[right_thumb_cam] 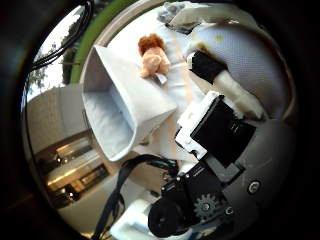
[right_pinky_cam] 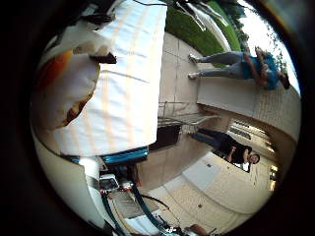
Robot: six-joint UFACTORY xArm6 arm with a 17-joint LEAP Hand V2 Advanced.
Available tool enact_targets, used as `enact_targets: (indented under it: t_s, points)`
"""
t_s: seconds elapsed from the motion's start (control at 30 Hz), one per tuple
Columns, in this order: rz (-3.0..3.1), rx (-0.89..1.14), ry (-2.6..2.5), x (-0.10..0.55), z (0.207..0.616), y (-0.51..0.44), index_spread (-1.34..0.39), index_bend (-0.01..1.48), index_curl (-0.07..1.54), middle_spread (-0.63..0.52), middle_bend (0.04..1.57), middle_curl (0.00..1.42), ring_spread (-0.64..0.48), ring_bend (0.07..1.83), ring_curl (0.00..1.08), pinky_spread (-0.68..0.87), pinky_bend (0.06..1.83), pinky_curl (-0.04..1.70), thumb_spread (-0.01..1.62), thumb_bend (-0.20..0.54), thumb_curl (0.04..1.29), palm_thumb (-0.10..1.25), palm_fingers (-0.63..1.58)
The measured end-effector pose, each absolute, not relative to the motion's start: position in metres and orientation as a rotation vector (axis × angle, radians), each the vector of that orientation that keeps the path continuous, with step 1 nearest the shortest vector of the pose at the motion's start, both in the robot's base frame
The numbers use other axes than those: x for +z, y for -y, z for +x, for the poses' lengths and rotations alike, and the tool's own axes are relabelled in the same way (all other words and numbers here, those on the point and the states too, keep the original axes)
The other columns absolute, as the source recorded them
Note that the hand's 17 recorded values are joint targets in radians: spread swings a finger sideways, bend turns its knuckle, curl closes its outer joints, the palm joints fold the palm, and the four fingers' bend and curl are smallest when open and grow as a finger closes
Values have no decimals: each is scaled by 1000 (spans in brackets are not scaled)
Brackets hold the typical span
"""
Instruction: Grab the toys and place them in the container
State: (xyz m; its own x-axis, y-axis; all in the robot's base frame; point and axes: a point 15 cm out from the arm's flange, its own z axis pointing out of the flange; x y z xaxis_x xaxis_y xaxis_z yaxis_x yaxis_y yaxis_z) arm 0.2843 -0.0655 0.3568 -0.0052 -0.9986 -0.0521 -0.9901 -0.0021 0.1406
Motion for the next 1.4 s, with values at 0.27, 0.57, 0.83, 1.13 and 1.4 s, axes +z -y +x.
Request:
enact_targets:
  t_s: [0.27,0.57,0.83,1.13,1.4]
  points:
    - [2542,-333,1977,447,266,-45,-856,710,266,-273,1124,1011,-121,1385,826,141,1646,482,1204,-6,568,1003,869]
    - [2697,-463,1708,426,315,-139,-946,828,363,-270,1207,1085,-131,1473,863,103,1716,573,1217,-14,596,997,761]
    - [2755,-554,1684,356,382,-199,-668,871,484,-185,925,939,-8,1248,777,215,1501,570,1246,-41,541,833,308]
    - [2757,-723,1422,315,377,-201,-457,513,343,11,273,544,232,587,418,371,885,283,1213,-22,497,789,-233]
    - [2786,-729,1410,333,383,-179,-476,242,272,55,123,388,290,422,335,429,744,228,1140,-26,490,816,-86]
